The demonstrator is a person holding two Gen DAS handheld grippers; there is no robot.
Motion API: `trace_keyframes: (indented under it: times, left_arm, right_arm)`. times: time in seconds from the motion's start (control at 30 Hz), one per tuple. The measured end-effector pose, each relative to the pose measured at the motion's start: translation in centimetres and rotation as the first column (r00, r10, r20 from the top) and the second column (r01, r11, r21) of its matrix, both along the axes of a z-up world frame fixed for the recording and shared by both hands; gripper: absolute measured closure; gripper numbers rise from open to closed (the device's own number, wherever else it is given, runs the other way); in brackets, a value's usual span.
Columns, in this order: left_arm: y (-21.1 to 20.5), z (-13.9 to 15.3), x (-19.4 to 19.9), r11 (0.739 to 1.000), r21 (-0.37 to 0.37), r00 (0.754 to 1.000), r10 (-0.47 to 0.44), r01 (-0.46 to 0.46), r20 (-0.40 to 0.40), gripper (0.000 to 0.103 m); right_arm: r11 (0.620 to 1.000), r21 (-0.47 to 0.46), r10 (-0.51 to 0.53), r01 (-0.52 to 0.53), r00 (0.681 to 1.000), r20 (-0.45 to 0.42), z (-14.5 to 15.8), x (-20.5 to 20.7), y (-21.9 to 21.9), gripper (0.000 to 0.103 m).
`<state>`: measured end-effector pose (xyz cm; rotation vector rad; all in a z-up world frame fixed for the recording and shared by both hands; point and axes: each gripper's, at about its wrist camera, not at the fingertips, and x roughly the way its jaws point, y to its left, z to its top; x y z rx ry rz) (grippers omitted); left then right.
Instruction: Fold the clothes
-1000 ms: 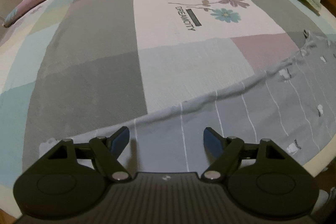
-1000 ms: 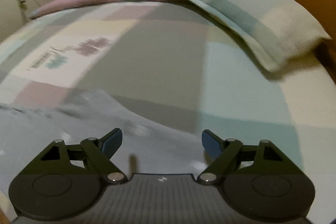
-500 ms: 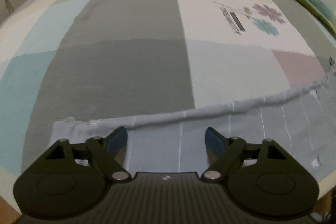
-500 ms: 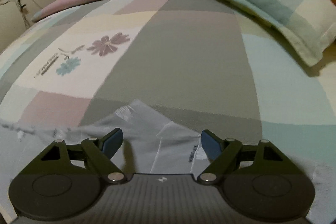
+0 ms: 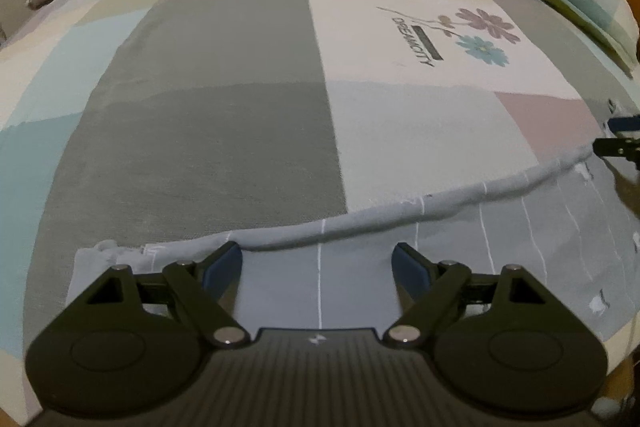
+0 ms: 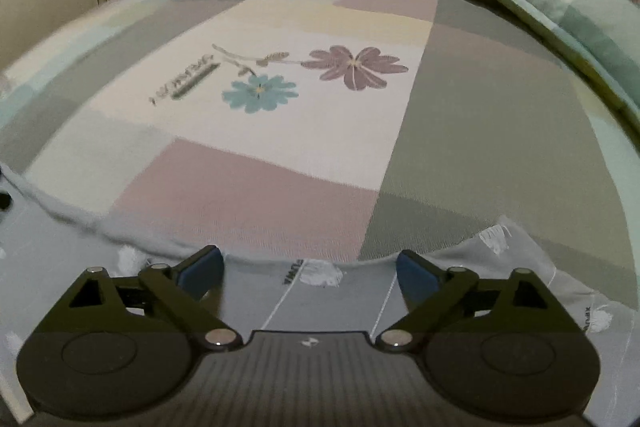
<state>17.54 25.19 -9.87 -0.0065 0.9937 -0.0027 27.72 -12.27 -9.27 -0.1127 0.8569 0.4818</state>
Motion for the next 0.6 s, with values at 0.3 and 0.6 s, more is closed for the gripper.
trace_keyframes:
  times: [0.3,0.6]
  left_arm:
    - [0.2,-0.2,-0.8,1.0,-0.015,1.0,-0.016,0.017,0.022,0.015]
    - [0.5,-0.3,-1.1,0.999,-0.026,0.999,-0.03,0.031,0.028,0.015]
  right_arm:
    - [0.996,0.058,-0.073,0.071,0.997,0.034,2.6,1.5,-6.2,0.006]
    - [0.987,-0.029,-0.159,0.16,0.987,0.014,-0.7,3.7,-8.1,0.007]
